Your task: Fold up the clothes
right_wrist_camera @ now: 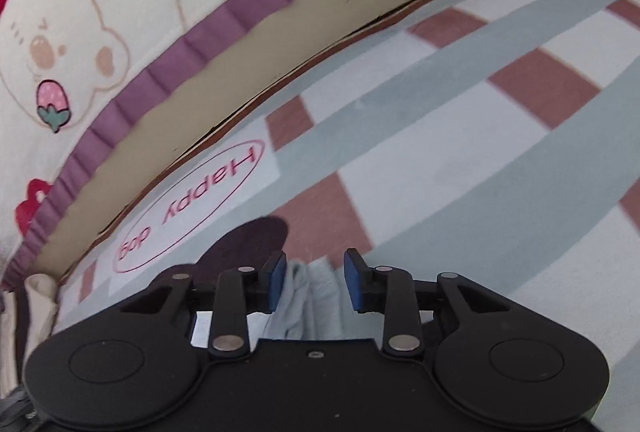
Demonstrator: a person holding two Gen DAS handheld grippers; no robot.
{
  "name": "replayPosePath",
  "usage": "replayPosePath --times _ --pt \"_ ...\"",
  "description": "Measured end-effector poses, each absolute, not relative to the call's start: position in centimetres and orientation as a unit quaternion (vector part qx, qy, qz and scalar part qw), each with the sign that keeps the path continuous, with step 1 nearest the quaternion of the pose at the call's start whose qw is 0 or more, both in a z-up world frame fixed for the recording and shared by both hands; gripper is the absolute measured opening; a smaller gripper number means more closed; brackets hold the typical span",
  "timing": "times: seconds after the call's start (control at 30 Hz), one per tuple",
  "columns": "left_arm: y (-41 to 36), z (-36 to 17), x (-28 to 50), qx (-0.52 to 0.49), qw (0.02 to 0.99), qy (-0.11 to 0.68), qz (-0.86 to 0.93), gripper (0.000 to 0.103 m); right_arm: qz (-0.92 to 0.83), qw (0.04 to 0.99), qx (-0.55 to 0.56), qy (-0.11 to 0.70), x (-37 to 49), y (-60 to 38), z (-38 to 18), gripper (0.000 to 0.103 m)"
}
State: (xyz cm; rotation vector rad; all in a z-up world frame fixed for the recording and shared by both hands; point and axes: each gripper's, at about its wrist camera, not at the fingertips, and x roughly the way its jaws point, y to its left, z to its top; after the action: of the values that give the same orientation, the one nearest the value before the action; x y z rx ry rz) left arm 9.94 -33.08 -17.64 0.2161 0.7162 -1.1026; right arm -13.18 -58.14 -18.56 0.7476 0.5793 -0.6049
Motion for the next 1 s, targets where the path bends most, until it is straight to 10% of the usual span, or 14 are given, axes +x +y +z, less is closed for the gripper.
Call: replayPosePath --times 0.43,0.53,0.9,1.0 --pt "-35.9 -19.5 8.6 0.107 0.738 0.368 -0.555 0.013 -0.303 0.877 0.139 0.347 -10.7 -52.1 -17.1 0.022" --pt "-36.2 -19.1 8.4 0.126 0.736 0.363 -0.557 0.013 -0.354 0.853 0.162 0.346 -11.3 -54.0 -19.0 0.038" --pt "-34.5 -19.5 10.7 0.076 0.779 0.363 -0.505 0.011 -0.376 0.811 0.336 0.295 -12.9 -57.3 -19.7 0.035" --pt "-33.6 -20.0 13.0 0.055 0.786 0.388 -0.479 0.027 -0.385 0.787 0.402 0.266 -13.7 -58.2 -20.2 0.034"
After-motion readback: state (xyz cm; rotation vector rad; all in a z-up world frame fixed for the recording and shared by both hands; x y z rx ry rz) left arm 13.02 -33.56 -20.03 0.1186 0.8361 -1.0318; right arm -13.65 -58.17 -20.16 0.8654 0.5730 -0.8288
